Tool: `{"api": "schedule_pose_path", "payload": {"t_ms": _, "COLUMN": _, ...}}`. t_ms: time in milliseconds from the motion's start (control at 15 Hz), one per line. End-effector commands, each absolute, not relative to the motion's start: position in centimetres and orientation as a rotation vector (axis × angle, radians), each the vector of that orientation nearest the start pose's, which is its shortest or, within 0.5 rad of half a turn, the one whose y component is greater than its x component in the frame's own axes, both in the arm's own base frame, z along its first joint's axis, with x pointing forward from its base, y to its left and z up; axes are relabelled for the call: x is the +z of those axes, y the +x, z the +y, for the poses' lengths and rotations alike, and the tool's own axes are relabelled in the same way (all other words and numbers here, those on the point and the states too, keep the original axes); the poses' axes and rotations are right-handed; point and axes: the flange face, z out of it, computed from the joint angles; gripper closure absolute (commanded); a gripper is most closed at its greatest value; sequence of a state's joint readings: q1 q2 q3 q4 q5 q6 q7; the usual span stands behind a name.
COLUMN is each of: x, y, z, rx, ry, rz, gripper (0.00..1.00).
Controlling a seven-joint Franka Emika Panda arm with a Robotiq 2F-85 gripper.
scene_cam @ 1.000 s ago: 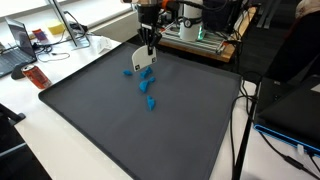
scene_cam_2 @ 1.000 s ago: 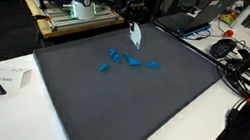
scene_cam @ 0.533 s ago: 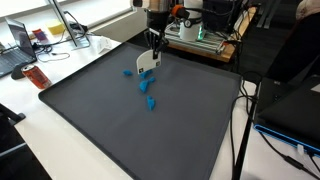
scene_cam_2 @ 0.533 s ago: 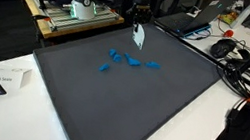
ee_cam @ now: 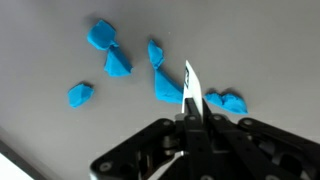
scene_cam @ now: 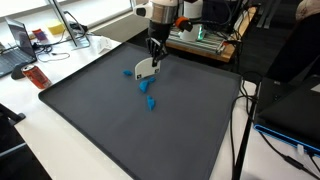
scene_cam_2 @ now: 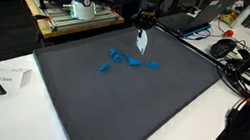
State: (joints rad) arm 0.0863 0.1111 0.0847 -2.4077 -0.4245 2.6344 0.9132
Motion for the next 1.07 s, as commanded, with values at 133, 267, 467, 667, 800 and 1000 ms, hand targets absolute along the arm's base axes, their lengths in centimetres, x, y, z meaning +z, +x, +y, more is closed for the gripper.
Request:
{"api": "schedule_pose_path", "payload": {"t_ms": 133, "x": 25.1, "y": 52.1, "z": 9.6, "rx": -0.329, "ry": -3.225, "rz": 0.733, "gripper": 0.99}}
{"api": "schedule_pose_path", "payload": {"t_ms": 267, "x": 24.4, "y": 52.7, "z": 9.1, "rx": -0.31, "ry": -3.222, "rz": 0.768, "gripper": 0.99}}
{"api": "schedule_pose_path", "payload": {"t_ms": 467, "x": 23.6, "y": 53.3, "z": 8.4, "rx": -0.279, "ry": -3.227, "rz": 0.797, "gripper": 0.99}}
{"api": "schedule_pose_path", "payload": {"t_ms": 667, "x": 22.8, "y": 53.9, "z": 7.9, "rx": -0.253, "ry": -3.216, "rz": 0.819, "gripper": 0.99}}
{"api": "schedule_pose_path", "payload": {"t_ms": 800, "x": 22.2, "y": 54.1, "z": 7.7, "rx": -0.234, "ry": -3.206, "rz": 0.83, "gripper": 0.99}}
{"api": "schedule_pose_path", "payload": {"t_ms": 1000, "x": 21.3, "y": 54.4, "z": 7.5, "rx": -0.204, "ry": -3.189, "rz": 0.848, "gripper": 0.99}}
